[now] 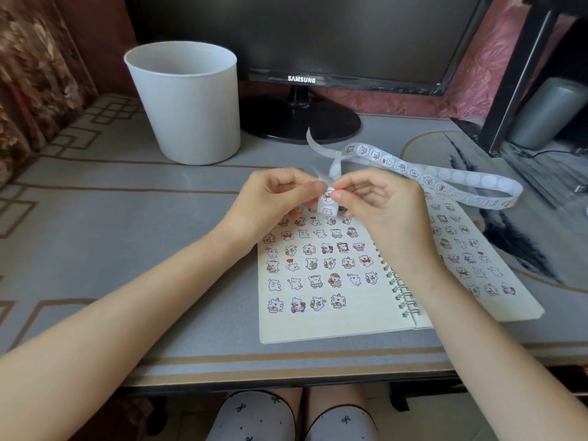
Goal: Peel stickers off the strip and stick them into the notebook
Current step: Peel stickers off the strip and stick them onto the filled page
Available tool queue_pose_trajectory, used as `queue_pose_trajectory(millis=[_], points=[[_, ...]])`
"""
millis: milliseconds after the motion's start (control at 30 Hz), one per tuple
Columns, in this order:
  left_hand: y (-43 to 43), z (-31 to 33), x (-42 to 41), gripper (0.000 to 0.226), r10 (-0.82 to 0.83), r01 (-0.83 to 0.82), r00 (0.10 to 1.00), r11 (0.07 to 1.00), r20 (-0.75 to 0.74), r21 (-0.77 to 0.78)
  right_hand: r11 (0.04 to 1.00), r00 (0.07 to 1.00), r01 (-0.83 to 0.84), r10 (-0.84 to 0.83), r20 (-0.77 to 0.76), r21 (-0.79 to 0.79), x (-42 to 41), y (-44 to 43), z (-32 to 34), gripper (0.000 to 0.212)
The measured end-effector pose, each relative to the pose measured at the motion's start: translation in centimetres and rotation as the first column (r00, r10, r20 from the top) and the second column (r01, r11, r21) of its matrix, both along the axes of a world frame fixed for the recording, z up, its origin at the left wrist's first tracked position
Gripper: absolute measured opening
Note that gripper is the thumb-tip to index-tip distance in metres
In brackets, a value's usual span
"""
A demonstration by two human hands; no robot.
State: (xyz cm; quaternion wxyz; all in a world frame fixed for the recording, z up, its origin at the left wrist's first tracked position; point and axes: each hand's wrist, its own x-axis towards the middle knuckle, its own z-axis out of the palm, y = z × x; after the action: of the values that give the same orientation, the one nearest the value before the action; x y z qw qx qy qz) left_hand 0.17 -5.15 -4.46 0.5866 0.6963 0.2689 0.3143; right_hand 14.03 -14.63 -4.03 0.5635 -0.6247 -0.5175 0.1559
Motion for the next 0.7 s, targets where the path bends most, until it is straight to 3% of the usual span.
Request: queue_pose_trajectory(millis=[233,500,600,700], points=[[-0.3,0.1,0.1,0.008,0.002,-0.002,1.000,1.000,-0.011,-0.001,0.995,0.980,0.082,-0.072,0.186,-0.049,-0.1,-0.2,0.0,0.009],[0.0,-0.1,0.3,0.012,0.017,-0.018,1.000,0.995,-0.013,-0.097,0.992,0.887,0.114,-0.076,0.455,-0.055,-0.2,-0.6,0.0,0.003],[0.1,-0.2,0.2,0.012,0.012,-0.014,1.000,0.993,-0.017,-0.120,0.995,0.883,0.082,-0.047,0.467,-0.053,-0.5,-1.1,0.4,0.003],[0.0,-0.1,0.3,0.013,0.006,-0.009,1.000,0.994,-0.023,-0.107,0.995,0.943,0.035,-0.002,0.333,-0.091,-0.9,-1.9,1.1,0.005]])
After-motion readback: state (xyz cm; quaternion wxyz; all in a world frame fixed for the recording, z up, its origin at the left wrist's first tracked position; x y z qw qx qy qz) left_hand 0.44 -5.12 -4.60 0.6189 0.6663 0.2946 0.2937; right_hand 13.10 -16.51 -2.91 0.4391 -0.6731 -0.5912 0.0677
